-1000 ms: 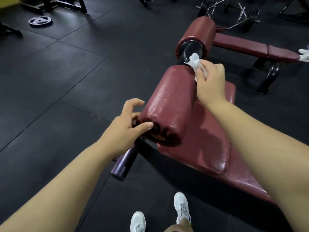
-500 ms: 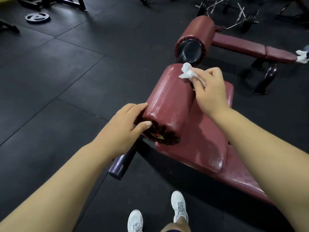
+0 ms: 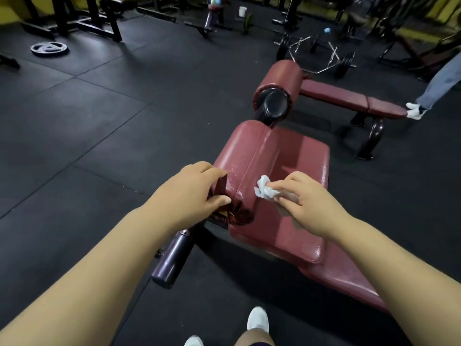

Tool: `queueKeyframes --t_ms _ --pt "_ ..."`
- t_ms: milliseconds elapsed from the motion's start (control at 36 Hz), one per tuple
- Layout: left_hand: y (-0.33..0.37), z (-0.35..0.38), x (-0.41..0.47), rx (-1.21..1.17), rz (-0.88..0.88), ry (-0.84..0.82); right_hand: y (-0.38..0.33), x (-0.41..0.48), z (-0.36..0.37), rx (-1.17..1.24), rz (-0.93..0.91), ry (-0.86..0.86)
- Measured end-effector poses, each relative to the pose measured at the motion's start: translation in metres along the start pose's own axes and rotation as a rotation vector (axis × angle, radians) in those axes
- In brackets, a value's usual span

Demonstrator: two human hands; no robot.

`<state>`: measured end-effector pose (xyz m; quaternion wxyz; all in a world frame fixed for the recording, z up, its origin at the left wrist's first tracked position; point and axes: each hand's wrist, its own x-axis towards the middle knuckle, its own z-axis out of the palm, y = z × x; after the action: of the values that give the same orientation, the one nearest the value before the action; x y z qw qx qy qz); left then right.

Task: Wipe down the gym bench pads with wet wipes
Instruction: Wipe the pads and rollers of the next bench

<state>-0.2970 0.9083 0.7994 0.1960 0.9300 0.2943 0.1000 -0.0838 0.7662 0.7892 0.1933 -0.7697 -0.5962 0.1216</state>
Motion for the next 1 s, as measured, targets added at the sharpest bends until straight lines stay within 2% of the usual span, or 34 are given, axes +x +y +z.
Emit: queueKeyframes --t_ms 222,528,778,1000 --pt "0.008 -0.021 -0.001 0.152 -0.016 -0.111 -0.019 0.022 -0.041 -0.171 0.014 -0.140" --pt "-0.003 -0.050 -0.002 0.240 -0.196 -0.260 -0.051 0.074 -0.068 -0.280 -0.148 -0.179" --pt "-0.059 -0.086 -0.019 0.323 -0.307 -0.303 -0.106 0.119 -0.059 -0.405 -0.204 -0.322" --pt "-0.154 -0.145 -0.037 0.398 -0.307 -0.297 -0.189 0.172 -0.014 -0.461 -0.158 -0.386"
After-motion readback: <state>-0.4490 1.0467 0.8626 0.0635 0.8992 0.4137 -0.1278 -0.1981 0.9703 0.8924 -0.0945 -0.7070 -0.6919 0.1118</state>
